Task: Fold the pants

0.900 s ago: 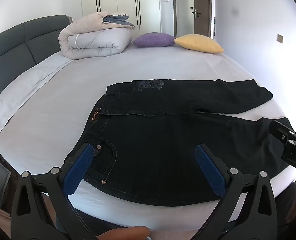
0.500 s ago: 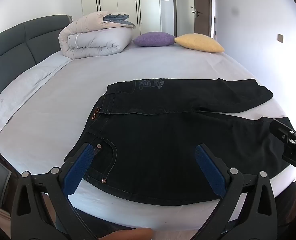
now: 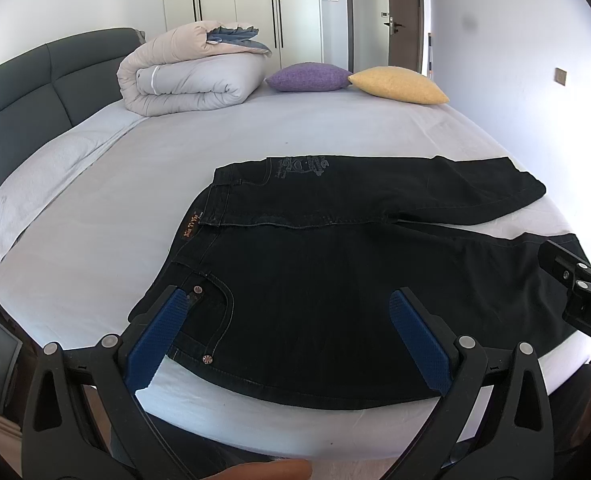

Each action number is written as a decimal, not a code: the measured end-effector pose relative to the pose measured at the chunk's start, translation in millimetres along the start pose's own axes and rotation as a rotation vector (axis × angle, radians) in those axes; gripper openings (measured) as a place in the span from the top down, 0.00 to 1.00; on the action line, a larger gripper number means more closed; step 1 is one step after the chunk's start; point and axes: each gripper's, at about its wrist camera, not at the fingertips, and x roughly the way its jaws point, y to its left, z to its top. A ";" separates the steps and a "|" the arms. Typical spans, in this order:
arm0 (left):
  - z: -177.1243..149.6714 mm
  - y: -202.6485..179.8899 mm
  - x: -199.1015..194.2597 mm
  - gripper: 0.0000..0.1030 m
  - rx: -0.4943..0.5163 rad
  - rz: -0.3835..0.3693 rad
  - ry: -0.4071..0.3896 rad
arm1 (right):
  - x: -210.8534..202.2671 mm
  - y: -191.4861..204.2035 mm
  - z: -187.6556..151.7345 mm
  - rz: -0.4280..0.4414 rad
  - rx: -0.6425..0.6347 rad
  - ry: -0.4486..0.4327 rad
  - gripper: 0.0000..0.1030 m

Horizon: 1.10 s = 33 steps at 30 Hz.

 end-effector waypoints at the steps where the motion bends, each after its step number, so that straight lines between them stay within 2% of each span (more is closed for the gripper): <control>1: -0.1 0.0 0.0 0.00 0.001 0.000 0.000 | 0.0 -0.1 -0.1 0.000 0.000 0.000 0.00; 33: 0.2 -0.1 0.5 0.00 -0.001 0.000 0.003 | 2.2 3.4 -3.2 0.000 -0.001 0.005 0.00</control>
